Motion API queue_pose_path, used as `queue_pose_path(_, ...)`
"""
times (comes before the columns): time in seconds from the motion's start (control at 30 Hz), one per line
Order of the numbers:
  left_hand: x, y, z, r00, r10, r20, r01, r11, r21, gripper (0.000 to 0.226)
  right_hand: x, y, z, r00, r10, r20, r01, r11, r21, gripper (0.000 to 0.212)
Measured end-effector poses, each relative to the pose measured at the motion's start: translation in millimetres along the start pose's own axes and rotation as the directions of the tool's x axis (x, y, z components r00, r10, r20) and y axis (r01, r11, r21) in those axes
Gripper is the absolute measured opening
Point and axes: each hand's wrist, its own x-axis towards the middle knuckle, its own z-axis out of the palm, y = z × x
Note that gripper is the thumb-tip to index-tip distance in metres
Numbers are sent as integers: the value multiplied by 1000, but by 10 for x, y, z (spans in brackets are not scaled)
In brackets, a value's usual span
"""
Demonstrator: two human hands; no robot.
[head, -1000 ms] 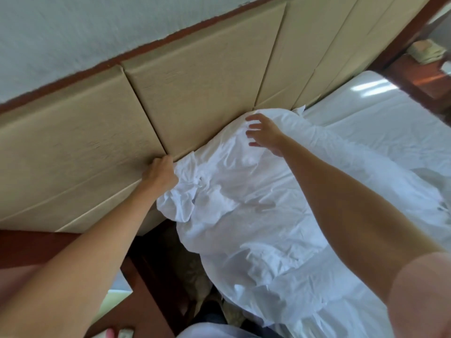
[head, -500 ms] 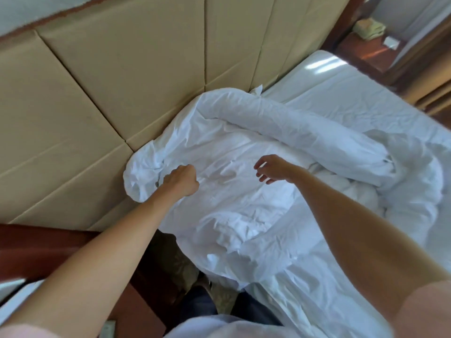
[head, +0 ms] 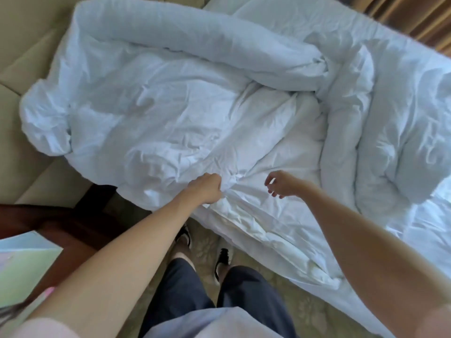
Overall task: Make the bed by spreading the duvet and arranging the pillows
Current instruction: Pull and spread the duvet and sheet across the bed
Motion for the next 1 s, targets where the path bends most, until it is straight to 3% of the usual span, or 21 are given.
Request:
queue_pose_path(0.13,112,189,574,989,68,133,-73,997,29,31,-97,614,367,1000,16,2,-15,993,-116,14)
queue_pose_path(0.2,204,224,841,984,84,159,-97,992,75,46,-125,823,583,1000,20,3,-19,981,-194,26)
queue_pose_path(0.43,646,88,1595,974,151,171,-211,879,427,94,68,1302,1440,999,30,19,-22,940,-339,109)
queue_pose_path(0.53,875,-16,1856,967,242,80,-243,780,577,118,184,1453,1789,994,44,-104,-80,925,-373,133)
queue_pose_path(0.6,1079,-62,1979,939,343,-2,-246,676,695,126,244,1591,1954,971,10,-240,-121,883,-454,124)
queue_pose_path(0.7,1259,-97,2148,915,403,11,-259,567,782,123,254,1794,2171,952,-67,-299,-105,846,-524,111)
queue_pose_path(0.8,1366,-173,2366,897,438,-50,-254,607,753,114,281,2000,2329,920,-54,-388,-164,846,-507,100)
queue_pose_path(0.87,1434,-201,2419,863,495,-101,-278,632,723,103,299,2069,2298,884,-65,-463,-158,890,-427,74)
queue_pose_path(0.93,1431,-214,2448,822,552,-141,-307,638,706,73,302,2091,2232,848,-12,-530,-170,941,-294,47)
queue_pose_path(1.0,1331,-211,2477,792,571,-218,-295,670,681,47,241,2099,2241,846,49,-531,-184,961,-205,40)
